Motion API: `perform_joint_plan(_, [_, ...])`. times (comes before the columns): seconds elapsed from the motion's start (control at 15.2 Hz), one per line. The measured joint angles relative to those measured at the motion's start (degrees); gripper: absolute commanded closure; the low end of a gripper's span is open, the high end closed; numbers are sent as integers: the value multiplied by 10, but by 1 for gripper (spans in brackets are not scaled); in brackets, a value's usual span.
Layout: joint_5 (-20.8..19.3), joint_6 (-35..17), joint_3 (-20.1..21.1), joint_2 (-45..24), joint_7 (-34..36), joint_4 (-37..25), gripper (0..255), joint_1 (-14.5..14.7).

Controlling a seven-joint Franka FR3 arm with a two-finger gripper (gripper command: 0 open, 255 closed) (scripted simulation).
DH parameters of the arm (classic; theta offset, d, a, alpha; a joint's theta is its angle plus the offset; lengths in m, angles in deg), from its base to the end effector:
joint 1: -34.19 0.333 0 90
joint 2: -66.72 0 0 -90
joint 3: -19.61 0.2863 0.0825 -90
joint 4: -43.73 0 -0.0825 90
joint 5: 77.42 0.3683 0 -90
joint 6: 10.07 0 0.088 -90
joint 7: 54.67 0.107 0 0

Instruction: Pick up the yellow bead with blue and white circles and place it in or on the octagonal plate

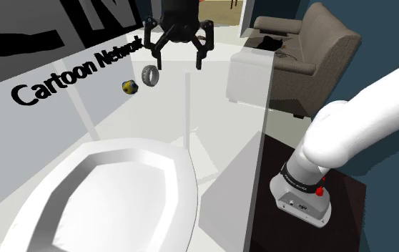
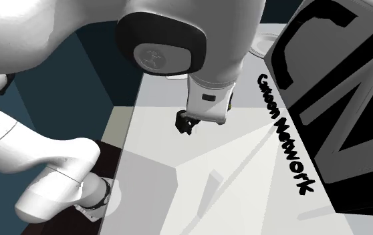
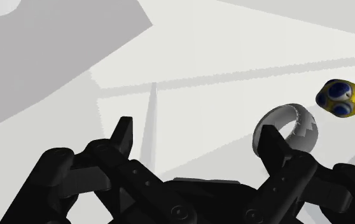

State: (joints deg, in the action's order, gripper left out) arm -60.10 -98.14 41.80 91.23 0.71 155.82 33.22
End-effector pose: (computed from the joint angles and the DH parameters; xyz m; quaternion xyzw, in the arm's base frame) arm 0.3686 0.2105 0.6042 -0.9494 0.3054 0.0519 0.0514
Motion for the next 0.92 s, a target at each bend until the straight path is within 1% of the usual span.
perform_joint_plan(0.07, [4,-3,10,-14,23,-13,0,-1])
perform_joint_plan(0.33, [6,1,54,-96,129,-104,0,-5])
perform_joint_plan(0.53, [-7,3,86,-166,211,-181,0,-2])
perform_joint_plan(0.66, [-9,-7,93,-181,231,-185,0,0])
perform_joint_plan(0.92, [-4,-39,96,-176,230,-149,0,2])
